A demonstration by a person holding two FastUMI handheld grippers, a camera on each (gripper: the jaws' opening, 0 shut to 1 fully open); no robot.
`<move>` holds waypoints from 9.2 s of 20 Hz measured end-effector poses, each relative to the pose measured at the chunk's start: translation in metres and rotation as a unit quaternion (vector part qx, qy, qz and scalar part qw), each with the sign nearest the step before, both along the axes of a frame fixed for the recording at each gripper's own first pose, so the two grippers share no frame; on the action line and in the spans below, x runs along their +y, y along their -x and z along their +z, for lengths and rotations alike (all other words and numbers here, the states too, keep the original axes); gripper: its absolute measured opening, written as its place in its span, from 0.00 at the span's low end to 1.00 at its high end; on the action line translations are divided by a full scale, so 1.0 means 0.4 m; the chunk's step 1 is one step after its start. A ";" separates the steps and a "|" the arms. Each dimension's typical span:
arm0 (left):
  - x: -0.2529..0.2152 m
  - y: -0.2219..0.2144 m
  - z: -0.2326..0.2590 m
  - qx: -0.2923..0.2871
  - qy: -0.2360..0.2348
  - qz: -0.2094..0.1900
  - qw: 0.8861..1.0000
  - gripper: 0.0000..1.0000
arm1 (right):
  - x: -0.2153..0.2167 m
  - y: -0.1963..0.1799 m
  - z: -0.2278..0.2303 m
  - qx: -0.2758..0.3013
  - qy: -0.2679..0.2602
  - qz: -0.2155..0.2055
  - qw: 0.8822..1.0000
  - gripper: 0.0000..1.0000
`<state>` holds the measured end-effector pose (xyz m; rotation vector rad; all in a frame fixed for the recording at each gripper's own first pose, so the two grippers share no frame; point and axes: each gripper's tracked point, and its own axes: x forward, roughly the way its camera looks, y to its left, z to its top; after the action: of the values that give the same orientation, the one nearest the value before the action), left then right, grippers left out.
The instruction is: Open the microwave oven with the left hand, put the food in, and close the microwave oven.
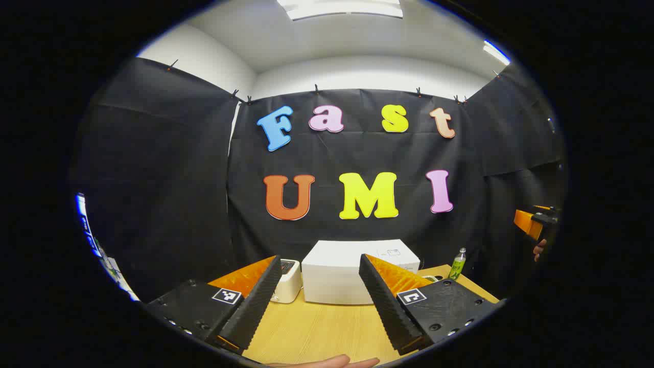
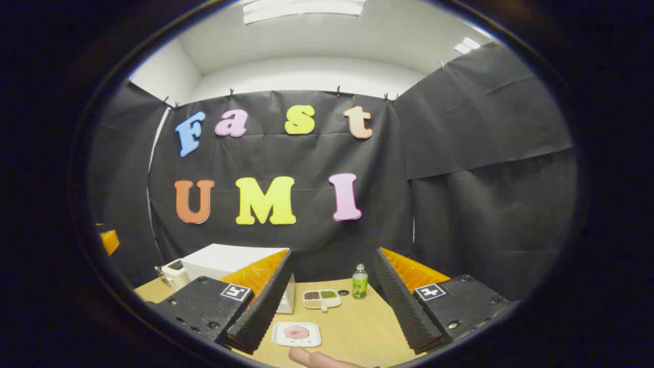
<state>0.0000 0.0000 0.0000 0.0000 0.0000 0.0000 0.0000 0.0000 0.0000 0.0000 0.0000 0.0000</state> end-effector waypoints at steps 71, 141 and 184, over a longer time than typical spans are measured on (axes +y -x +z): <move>-0.550 -0.685 -0.720 0.101 0.006 -0.114 0.988 0.13 | -0.199 -0.201 -0.233 0.023 -0.029 -0.003 0.999 0.94; 0.069 -0.065 -0.248 0.005 -0.026 0.029 0.999 0.96 | 0.096 -0.351 -1.071 0.646 -0.012 0.157 0.747 0.80; 0.237 0.046 -0.220 -0.050 -0.028 0.001 0.998 0.95 | 0.755 -0.266 -0.967 0.585 -0.319 0.165 0.728 0.04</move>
<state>-0.0184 0.0948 -0.0882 0.0563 -0.1006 0.0017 0.1063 0.3021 -0.3870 0.7027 1.2885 0.3630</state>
